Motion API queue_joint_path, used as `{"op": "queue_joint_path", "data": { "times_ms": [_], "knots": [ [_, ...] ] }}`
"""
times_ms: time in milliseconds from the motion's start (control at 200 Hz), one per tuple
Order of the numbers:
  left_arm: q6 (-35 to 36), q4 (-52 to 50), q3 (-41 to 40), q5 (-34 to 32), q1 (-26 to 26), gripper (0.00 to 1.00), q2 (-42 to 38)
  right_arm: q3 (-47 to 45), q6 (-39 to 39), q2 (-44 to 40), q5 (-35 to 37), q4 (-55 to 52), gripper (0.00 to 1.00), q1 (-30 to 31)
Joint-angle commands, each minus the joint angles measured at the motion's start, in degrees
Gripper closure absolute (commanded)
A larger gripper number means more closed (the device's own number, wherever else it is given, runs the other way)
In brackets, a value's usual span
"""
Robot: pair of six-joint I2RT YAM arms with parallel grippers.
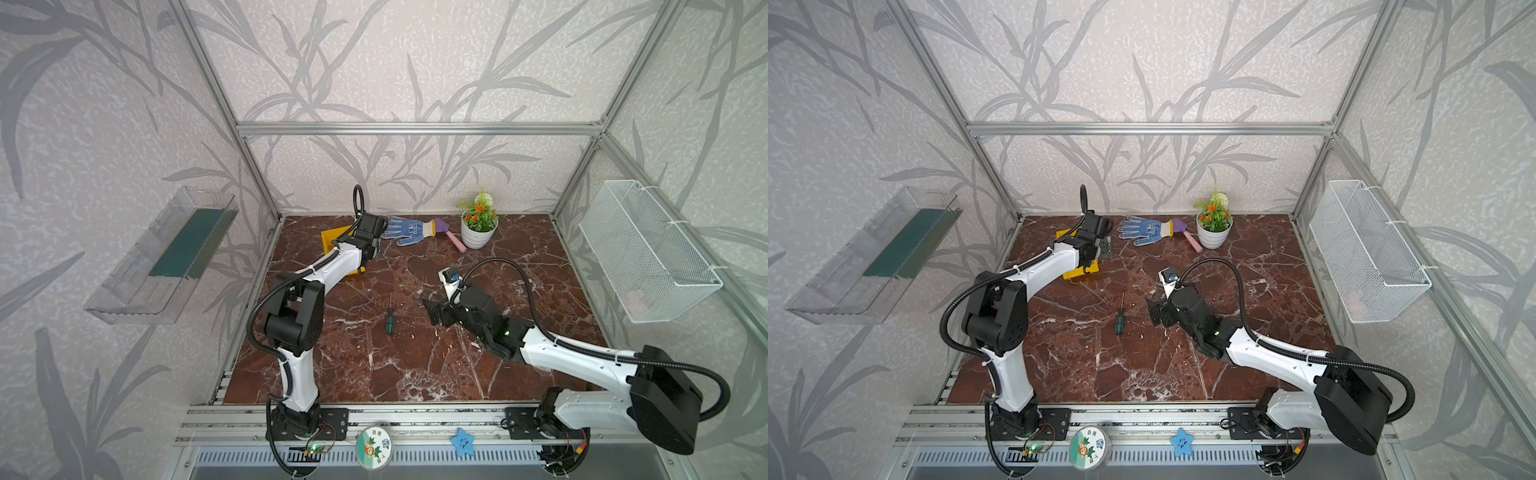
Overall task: Put the screwdriver in the bin
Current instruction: Pick up the bin from the top-left of the table.
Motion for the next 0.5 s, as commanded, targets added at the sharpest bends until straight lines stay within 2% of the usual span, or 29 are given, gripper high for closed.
{"op": "queue_joint_path", "data": {
  "times_ms": [0,100,185,260,325,360,420,475,495],
  "knots": [
    [-3.40,-5.44,1.13,2.80,1.97,0.25,1.77,0.42,0.01,-0.63,1.88,3.10,0.01,-0.01],
    [-4.47,-2.88,-1.80,3.67,3.51,0.33,1.00,0.76,0.72,0.02,0.67,2.75,0.01,-0.10],
    [-5.01,0.01,-3.68,8.70,4.98,0.44,0.86,0.98,1.08,0.28,-0.04,2.54,0.01,-0.11],
    [-5.15,0.50,-3.25,12.95,5.54,0.48,1.44,0.97,1.04,0.46,0.76,2.35,0.01,-0.10],
    [-3.90,0.41,-2.29,15.26,5.56,0.59,2.18,0.69,0.92,0.46,1.47,2.56,0.01,-0.15],
    [-3.82,0.32,-1.85,15.75,5.56,0.60,2.69,0.48,0.86,0.46,1.77,2.87,0.01,-0.10],
    [-3.99,-0.02,-1.26,16.65,5.56,0.70,3.65,0.18,0.71,0.38,2.17,3.25,0.01,-0.15],
    [-4.22,-0.35,-0.83,17.81,5.55,0.71,4.33,-0.15,0.69,0.29,2.80,3.59,0.01,-0.10],
    [-4.34,-0.41,-0.74,18.38,5.56,0.75,4.49,-0.27,0.62,0.20,3.11,3.72,0.01,-0.17]
  ]
}}
